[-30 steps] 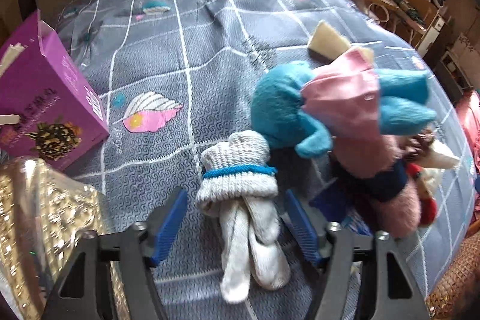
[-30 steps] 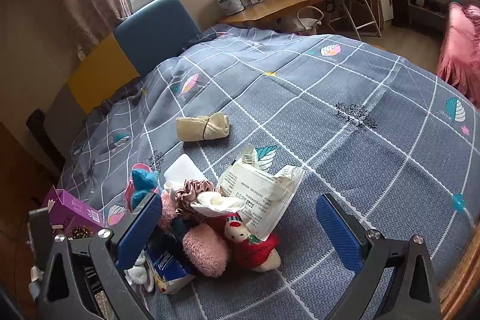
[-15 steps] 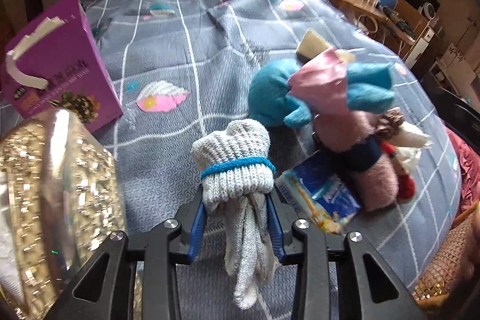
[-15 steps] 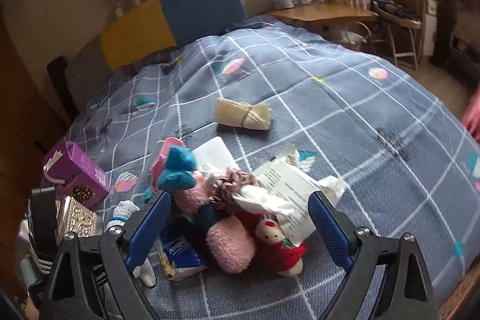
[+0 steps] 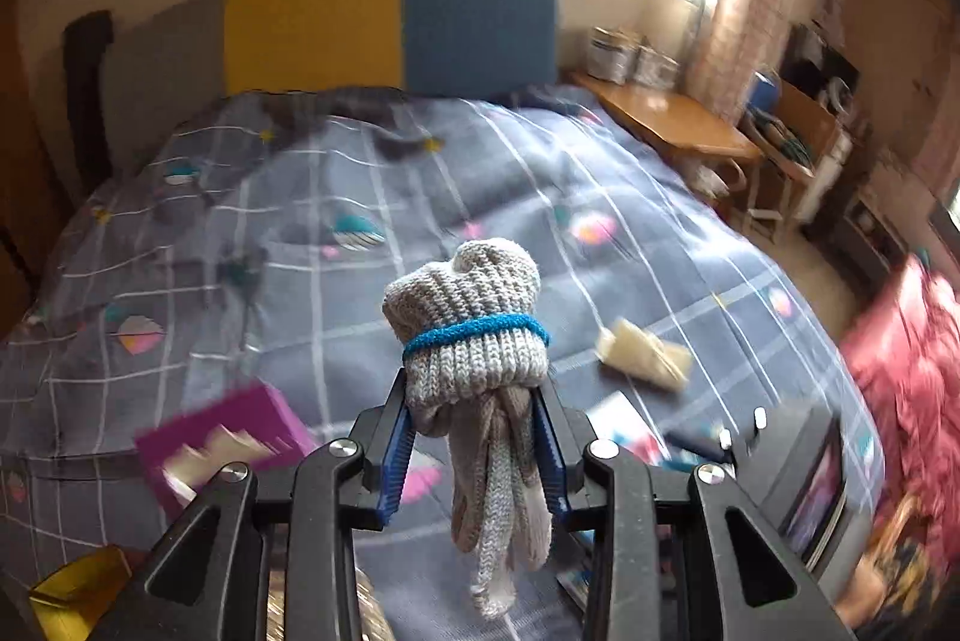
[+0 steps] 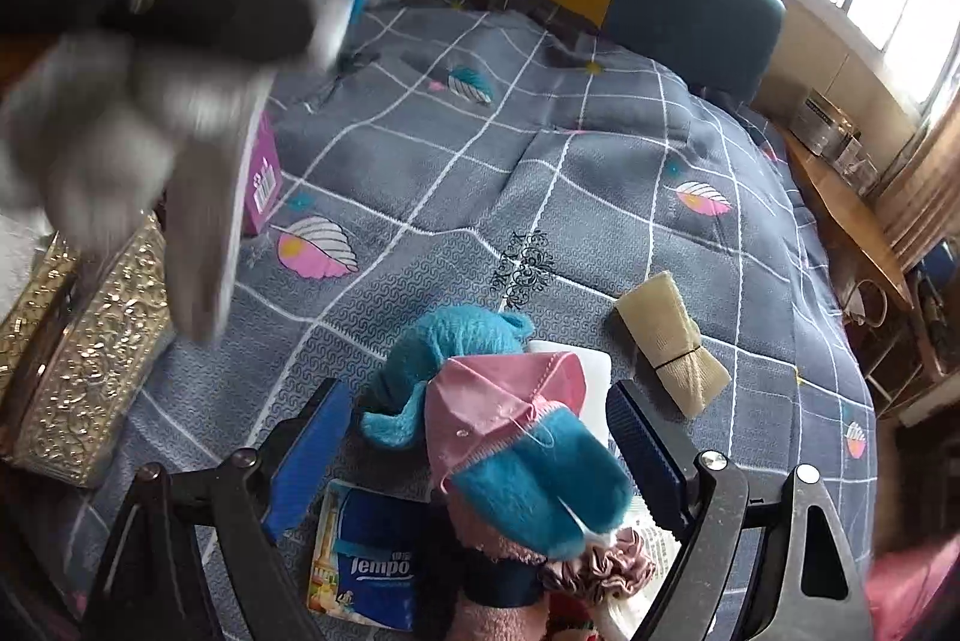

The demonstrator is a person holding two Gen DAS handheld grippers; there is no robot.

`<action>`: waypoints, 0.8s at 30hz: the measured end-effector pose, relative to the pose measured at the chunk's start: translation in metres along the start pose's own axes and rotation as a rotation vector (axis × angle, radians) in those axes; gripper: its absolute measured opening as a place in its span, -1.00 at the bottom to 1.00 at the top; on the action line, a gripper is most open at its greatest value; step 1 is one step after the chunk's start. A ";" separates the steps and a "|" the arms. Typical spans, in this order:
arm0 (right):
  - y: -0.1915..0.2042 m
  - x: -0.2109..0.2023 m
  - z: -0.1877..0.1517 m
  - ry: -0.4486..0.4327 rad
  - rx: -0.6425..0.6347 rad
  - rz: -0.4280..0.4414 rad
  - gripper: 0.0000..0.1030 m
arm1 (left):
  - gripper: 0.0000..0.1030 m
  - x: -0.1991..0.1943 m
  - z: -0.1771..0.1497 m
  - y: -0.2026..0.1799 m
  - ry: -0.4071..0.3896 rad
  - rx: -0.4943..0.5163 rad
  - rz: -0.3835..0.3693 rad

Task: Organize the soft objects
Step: 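Carry the glove into the gold tray with the left tool while the right tool grasps the blue teddy bear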

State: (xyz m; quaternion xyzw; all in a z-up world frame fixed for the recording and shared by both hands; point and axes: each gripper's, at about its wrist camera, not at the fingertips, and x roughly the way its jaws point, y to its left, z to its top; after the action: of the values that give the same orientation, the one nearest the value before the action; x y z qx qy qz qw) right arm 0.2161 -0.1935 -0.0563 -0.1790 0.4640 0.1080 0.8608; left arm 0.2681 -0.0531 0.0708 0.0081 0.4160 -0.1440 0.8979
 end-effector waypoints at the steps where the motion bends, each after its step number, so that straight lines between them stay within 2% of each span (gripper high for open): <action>1: 0.004 0.007 0.003 0.016 -0.013 -0.004 0.70 | -0.31 -0.003 0.009 0.018 -0.015 -0.041 0.015; 3: 0.008 0.019 0.006 0.045 -0.005 0.038 0.70 | -0.31 -0.014 0.018 0.053 -0.064 -0.084 0.074; 6: 0.017 0.032 0.008 0.078 -0.032 0.012 0.59 | -0.31 -0.031 0.014 0.110 -0.095 -0.149 0.169; 7: 0.020 0.036 0.008 0.092 -0.042 0.002 0.40 | -0.31 -0.037 0.006 0.131 -0.098 -0.175 0.192; 8: 0.022 0.040 0.008 0.101 -0.052 -0.013 0.16 | -0.31 -0.042 -0.004 0.148 -0.102 -0.194 0.221; 9: 0.024 0.042 0.007 0.108 -0.055 -0.026 0.05 | -0.31 -0.048 -0.016 0.167 -0.102 -0.215 0.257; 13: 0.024 0.049 0.008 0.131 -0.046 -0.018 -0.01 | -0.31 -0.065 -0.081 0.226 -0.055 -0.297 0.342; 16: 0.025 0.053 0.007 0.151 -0.034 -0.021 0.00 | -0.31 -0.079 -0.137 0.255 -0.020 -0.362 0.352; 20: 0.027 0.063 0.007 0.212 -0.016 -0.017 0.06 | -0.28 -0.087 -0.209 0.267 0.047 -0.408 0.339; 22: 0.029 0.067 0.005 0.234 -0.019 -0.030 0.06 | -0.25 -0.087 -0.232 0.264 0.072 -0.421 0.329; 24: 0.031 0.067 0.004 0.234 -0.006 -0.047 -0.02 | -0.17 -0.087 -0.252 0.263 0.090 -0.415 0.329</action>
State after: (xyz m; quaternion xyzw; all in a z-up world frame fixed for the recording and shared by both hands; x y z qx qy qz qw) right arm 0.2449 -0.1622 -0.1165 -0.2037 0.5566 0.0677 0.8026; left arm 0.0969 0.2548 -0.0565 -0.1020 0.4693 0.0926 0.8722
